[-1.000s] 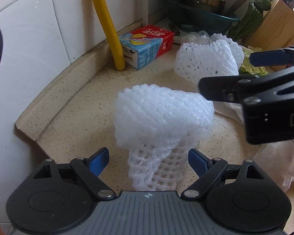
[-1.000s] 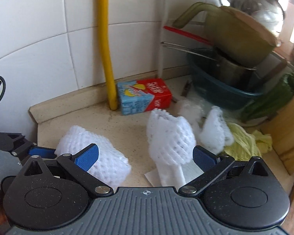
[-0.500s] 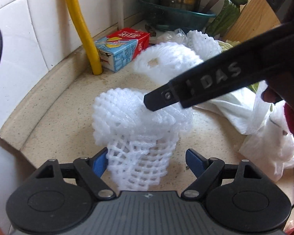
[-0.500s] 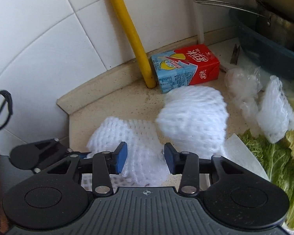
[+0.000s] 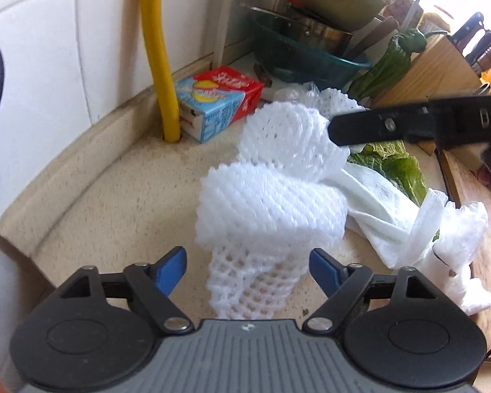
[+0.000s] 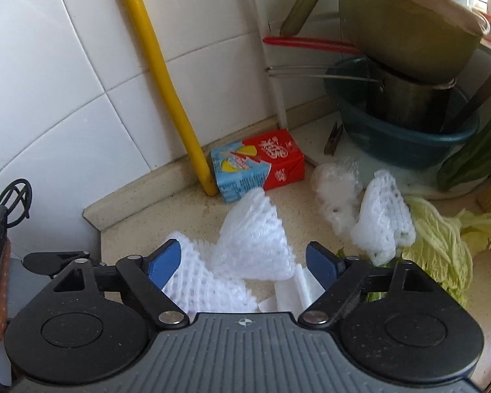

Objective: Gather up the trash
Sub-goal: 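Close the left gripper on the large foam net while the right gripper grasps a smaller foam net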

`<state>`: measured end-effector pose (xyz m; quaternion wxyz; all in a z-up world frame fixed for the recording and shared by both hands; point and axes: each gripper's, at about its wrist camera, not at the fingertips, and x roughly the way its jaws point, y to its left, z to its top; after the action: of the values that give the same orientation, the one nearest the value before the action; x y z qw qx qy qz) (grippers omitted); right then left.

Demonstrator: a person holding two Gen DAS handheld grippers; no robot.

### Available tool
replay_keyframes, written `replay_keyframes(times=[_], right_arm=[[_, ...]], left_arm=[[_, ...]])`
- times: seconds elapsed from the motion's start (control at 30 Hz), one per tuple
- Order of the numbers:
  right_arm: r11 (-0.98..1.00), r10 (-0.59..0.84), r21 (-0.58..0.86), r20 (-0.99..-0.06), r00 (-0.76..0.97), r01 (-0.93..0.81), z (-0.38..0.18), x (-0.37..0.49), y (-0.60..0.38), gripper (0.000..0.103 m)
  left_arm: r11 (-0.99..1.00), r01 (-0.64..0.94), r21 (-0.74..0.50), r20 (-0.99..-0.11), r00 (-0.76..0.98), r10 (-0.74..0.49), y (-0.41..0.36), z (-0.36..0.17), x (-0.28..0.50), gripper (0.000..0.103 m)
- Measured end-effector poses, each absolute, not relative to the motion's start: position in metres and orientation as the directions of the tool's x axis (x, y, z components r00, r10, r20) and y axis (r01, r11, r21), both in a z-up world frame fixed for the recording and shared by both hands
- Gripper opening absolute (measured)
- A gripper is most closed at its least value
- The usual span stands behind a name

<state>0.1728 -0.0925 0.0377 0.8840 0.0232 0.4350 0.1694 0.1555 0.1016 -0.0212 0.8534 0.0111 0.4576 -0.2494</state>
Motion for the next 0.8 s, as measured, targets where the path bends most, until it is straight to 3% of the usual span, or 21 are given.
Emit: replay_keyframes(times=[0.03, 0.17, 0.2, 0.23, 0.3, 0.5, 0.6, 0.8], right_arm=[[0.942, 0.319, 0.182, -0.752, 0.576, -0.283, 0.038, 0.179, -0.092, 0.099], [0.944, 0.302, 0.167, -0.782, 0.546, -0.283, 0.015, 0.212, -0.084, 0.098], [0.945, 0.302, 0.176, -0.798, 0.521, -0.277, 0.006, 0.219, -0.084, 0.090], [0.946, 0.301, 0.190, -0.815, 0.495, -0.264, -0.005, 0.224, -0.085, 0.069], [0.953, 0.287, 0.210, -0.854, 0.434, -0.217, -0.021, 0.235, -0.089, 0.051], [0.945, 0.325, 0.272, -0.839, 0.436, -0.179, -0.020, 0.233, -0.104, 0.045], [0.940, 0.342, 0.297, -0.833, 0.434, -0.170, -0.018, 0.229, -0.106, 0.040], [0.933, 0.359, 0.334, -0.825, 0.436, -0.136, -0.020, 0.228, -0.110, 0.038]], left_arm=[[0.875, 0.446, -0.187, -0.784, 0.469, -0.406, 0.097, -0.020, 0.158, 0.085], [0.888, 0.440, -0.133, -0.783, 0.503, -0.366, 0.078, -0.024, 0.173, 0.088], [0.895, 0.432, -0.110, -0.791, 0.508, -0.342, 0.073, -0.028, 0.178, 0.088], [0.902, 0.423, -0.088, -0.797, 0.514, -0.319, 0.068, -0.032, 0.182, 0.088], [0.901, 0.424, -0.090, -0.804, 0.503, -0.317, 0.062, -0.038, 0.187, 0.087], [0.904, 0.411, -0.117, -0.843, 0.441, -0.310, 0.053, -0.040, 0.197, 0.085], [0.910, 0.410, -0.058, -0.871, 0.425, -0.247, 0.044, -0.046, 0.198, 0.101], [0.903, 0.427, -0.054, -0.851, 0.453, -0.265, 0.047, -0.044, 0.192, 0.101]])
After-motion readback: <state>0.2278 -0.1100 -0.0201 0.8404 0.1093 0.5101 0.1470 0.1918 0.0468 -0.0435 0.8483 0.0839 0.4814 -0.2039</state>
